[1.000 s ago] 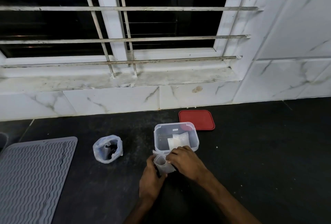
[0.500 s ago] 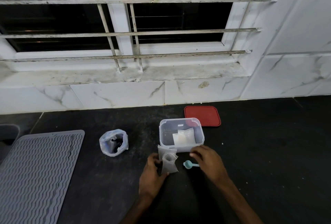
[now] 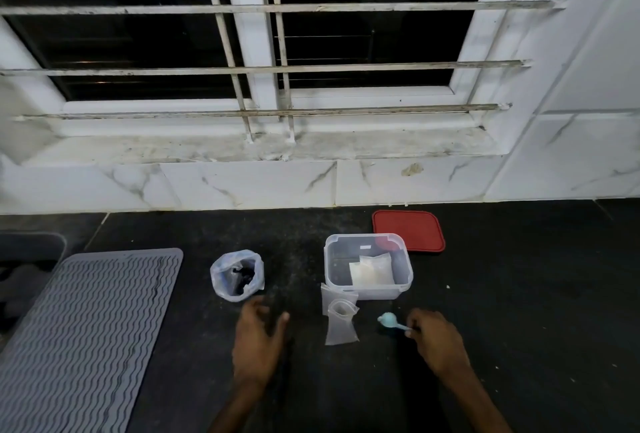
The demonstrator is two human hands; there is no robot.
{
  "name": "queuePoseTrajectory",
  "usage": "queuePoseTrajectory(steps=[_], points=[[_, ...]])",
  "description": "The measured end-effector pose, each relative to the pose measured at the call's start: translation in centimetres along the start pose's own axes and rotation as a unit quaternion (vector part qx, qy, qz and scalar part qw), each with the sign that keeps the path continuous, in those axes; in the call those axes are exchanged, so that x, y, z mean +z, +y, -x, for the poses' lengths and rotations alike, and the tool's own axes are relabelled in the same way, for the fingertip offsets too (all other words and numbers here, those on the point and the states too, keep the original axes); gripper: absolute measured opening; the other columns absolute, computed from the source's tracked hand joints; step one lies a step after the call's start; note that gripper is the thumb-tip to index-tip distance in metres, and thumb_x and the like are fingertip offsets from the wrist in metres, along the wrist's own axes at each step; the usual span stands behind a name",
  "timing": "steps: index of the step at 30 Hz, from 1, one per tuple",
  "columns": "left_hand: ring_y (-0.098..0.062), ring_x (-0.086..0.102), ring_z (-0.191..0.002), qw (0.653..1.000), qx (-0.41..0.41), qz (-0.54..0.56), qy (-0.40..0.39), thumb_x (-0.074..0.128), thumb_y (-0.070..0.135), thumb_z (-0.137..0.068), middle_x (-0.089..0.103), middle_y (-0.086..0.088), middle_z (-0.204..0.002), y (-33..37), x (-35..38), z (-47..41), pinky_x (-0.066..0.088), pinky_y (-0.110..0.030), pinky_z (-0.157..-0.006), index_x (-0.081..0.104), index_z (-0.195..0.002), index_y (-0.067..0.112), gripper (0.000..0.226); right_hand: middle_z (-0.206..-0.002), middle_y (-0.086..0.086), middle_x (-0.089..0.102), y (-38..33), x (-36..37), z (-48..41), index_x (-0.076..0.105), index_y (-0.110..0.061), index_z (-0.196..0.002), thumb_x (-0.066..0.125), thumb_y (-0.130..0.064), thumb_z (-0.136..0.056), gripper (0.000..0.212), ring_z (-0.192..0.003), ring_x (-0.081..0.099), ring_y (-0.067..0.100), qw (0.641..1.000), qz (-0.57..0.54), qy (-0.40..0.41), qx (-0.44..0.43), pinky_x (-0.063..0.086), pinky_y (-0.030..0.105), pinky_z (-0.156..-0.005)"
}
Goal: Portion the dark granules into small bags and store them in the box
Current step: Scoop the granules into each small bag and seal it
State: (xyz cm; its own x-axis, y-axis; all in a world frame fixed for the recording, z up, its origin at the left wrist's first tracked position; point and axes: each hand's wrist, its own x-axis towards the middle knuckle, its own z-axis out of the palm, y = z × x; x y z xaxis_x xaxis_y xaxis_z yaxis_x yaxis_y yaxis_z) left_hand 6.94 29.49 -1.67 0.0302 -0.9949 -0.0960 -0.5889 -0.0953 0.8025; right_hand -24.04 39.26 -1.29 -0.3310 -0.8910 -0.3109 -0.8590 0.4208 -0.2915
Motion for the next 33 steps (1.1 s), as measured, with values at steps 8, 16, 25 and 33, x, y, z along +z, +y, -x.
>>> queuePoseTrajectory(steps=[8,16,25,33], points=[[-0.04,0.041,-0.13,0.972,-0.206,0.002,0.109,0.069,0.058,-0.08,0.043,-0.024,-0.138,-3.3,-4.6,-8.3,0.039,-0.051,-0.105,0.044,-0.136,0.006,0.081,-0.074,-0.023,0.068,-6.7,-7.1,3.9,0.063,-0.036,-0.086,0.068,-0.031,-0.089,0.008,-0.07,0.065,-0.004,0.978,-0.18,0.067,-0.085,0.052,0.023,-0.066],[-0.042,0.053,-0.115,0.977,-0.205,0.008,0.06,0.068,0.038,-0.086,0.055,-0.026,-0.123,-4.4,-2.9,-12.0,0.045,-0.049,-0.099,0.059,-0.118,0.0,0.051,-0.083,-0.004,0.071,-22.2,-3.3,-1.3,0.06,-0.026,-0.093,0.058,-0.038,-0.091,0.012,-0.074,0.066,0.013,0.962,-0.111,0.027,-0.248,0.054,0.034,-0.069],[-0.025,0.063,-0.107,0.994,-0.105,0.039,-0.011,0.057,0.012,-0.092,0.064,-0.006,-0.114,-4.1,-5.3,-9.5,0.048,-0.032,-0.089,0.055,-0.124,0.015,0.032,-0.121,0.012,0.064,-28.5,2.8,-6.0,0.056,-0.011,-0.123,0.043,-0.022,-0.099,0.029,-0.109,0.061,0.031,0.971,0.08,-0.022,-0.223,0.046,0.037,-0.09],[-0.033,0.059,-0.114,0.974,-0.226,0.019,-0.012,0.049,0.021,-0.097,0.06,-0.02,-0.124,-4.3,-4.9,-10.9,0.046,-0.036,-0.091,0.052,-0.122,0.003,0.031,-0.113,0.01,0.067,-29.1,4.3,-6.7,0.059,-0.012,-0.118,0.049,-0.018,-0.098,0.023,-0.104,0.065,0.027,0.974,0.107,-0.027,-0.199,0.05,0.037,-0.087]])
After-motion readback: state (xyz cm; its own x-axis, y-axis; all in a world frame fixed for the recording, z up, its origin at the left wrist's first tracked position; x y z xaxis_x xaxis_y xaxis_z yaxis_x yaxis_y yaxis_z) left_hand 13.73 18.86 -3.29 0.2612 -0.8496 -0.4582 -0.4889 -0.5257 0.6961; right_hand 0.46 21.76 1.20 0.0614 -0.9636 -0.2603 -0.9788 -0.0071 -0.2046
